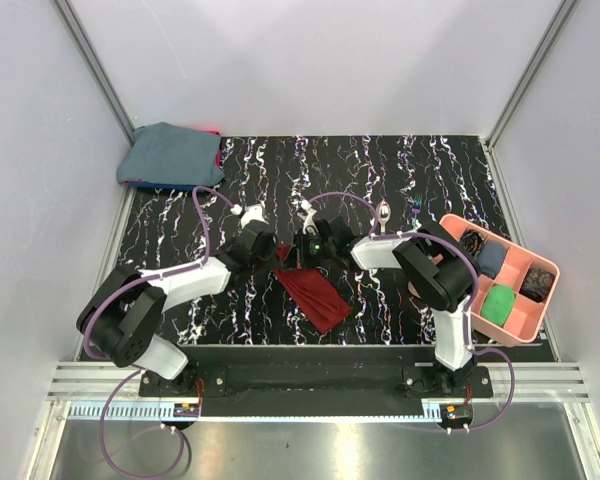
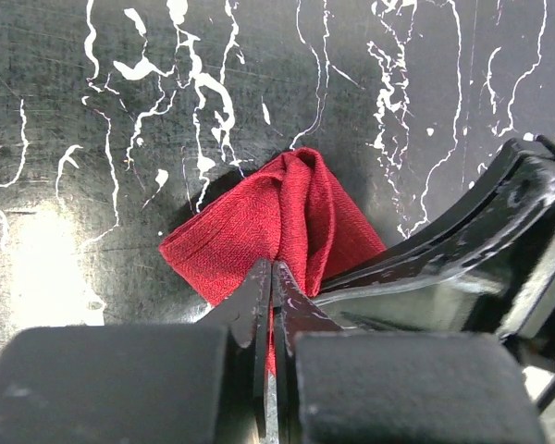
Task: Fold the napkin into a case and place the utensils inside
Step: Stuff the top corner of the smaller-rectangle-folded napkin into the folded napkin.
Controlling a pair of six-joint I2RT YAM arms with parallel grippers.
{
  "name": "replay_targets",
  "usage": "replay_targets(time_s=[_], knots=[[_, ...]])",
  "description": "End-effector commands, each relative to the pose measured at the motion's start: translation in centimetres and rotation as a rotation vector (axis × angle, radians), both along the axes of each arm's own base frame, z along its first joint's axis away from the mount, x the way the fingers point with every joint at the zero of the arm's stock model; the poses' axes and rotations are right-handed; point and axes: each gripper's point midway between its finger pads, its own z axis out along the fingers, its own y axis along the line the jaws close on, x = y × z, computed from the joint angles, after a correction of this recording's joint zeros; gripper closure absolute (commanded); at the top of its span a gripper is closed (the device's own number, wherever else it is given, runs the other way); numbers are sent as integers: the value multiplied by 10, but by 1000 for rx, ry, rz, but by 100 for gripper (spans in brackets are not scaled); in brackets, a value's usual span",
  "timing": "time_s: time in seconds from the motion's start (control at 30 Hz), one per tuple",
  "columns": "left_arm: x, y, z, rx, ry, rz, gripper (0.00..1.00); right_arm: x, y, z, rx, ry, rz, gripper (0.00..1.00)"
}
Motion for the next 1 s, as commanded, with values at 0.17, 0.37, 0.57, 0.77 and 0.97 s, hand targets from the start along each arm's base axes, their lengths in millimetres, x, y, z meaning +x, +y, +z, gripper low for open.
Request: replay_targets(time_s=[0.17, 0.37, 0.57, 0.77, 0.97], knots=[[13, 1, 21, -61, -71, 39, 100, -12, -18, 44, 94, 9, 31, 77], [13, 4, 23, -60, -71, 45, 100, -7, -26, 45, 75, -21, 14, 66], [13, 2, 24, -73, -69, 41, 100, 8, -20, 51, 72, -62, 14, 59], [13, -1, 20, -82, -58, 33, 100, 20, -15, 51, 53, -99, 24, 43], [12, -3, 20, -92, -59, 26, 100, 31, -10, 47, 30, -113, 28, 40]])
